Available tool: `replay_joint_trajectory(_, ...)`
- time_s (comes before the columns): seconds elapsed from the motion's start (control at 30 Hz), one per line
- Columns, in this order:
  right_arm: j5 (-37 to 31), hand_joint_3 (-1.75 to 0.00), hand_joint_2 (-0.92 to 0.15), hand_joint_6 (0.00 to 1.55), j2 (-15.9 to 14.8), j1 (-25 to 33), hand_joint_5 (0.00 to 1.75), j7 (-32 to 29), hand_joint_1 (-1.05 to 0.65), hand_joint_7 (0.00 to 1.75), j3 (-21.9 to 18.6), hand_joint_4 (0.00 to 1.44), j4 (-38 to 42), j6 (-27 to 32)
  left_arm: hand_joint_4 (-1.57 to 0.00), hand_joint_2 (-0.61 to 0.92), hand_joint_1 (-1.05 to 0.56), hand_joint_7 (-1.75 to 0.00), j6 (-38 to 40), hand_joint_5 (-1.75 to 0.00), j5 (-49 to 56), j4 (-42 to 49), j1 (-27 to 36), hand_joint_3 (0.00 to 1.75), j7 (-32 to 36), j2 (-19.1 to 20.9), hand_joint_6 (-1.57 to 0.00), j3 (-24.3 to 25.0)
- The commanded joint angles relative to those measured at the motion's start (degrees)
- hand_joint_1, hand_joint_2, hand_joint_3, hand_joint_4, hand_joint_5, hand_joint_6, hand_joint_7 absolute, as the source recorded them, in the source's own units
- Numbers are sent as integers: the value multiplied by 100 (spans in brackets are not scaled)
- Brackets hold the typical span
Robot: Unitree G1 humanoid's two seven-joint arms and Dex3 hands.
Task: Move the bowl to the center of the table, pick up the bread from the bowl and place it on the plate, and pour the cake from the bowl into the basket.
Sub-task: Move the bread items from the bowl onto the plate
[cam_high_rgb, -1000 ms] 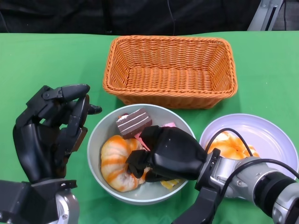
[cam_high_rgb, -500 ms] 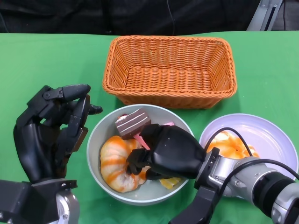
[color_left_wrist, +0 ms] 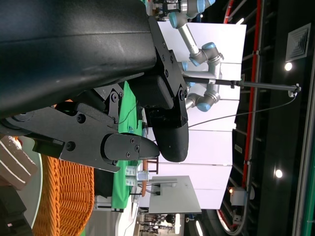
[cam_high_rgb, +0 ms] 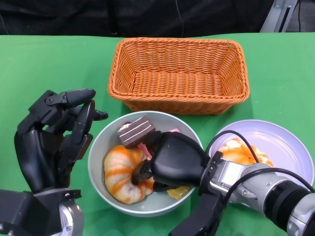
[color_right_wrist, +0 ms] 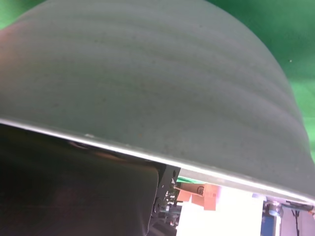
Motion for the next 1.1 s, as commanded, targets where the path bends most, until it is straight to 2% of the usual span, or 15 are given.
replay_joint_trajectory(0.03,34,-1,-83,86,-119,145,98,385,-55,0,13,52,-114,36,-84,92,-16,-60,-50,-118,-1,-62,55,32,-1,31,-102,14)
replay_joint_trajectory(0.27,73,0,-81,86,-199,235,103,760,-60,1,-16,49,-372,113,-84,92,-17,-60,-57,-117,68,-101,74,32,50,-11,-102,-10)
replay_joint_trajectory(0.33,76,0,-82,78,-222,275,106,958,-66,0,-15,43,-495,183,-84,92,-17,-60,-63,-117,86,-123,78,32,53,-21,-102,-16)
replay_joint_trajectory(0.43,61,0,-83,78,-245,348,109,1082,-68,1,-9,40,-631,269,-84,92,-16,-61,-35,-118,94,-176,94,34,69,-43,-101,-25)
replay_joint_trajectory(0.6,-22,0,-82,79,-257,435,115,1277,-53,0,52,34,-775,479,-83,92,-16,-61,-21,-118,99,-235,125,35,67,-45,-101,-39)
replay_joint_trajectory(0.67,-48,0,-81,79,-265,462,116,1378,-51,0,70,33,-845,551,-83,92,-16,-61,-7,-118,87,-256,132,35,65,-49,-101,-45)
replay_joint_trajectory(0.73,-114,0,-81,79,-269,481,124,1434,-50,0,106,29,-902,639,-83,92,-16,-61,-5,-118,87,-269,137,34,65,-52,-101,-52)
replay_joint_trajectory(0.9,-278,0,-81,80,-239,507,136,1229,-53,0,195,24,-849,787,-84,92,-16,-62,0,-118,77,-286,136,35,75,-71,-101,-65)
replay_joint_trajectory(1.1,-312,-1,-83,84,-203,536,137,1005,-48,1,217,27,-741,786,-84,92,-16,-62,77,-119,54,-372,167,36,114,-105,-102,-97)
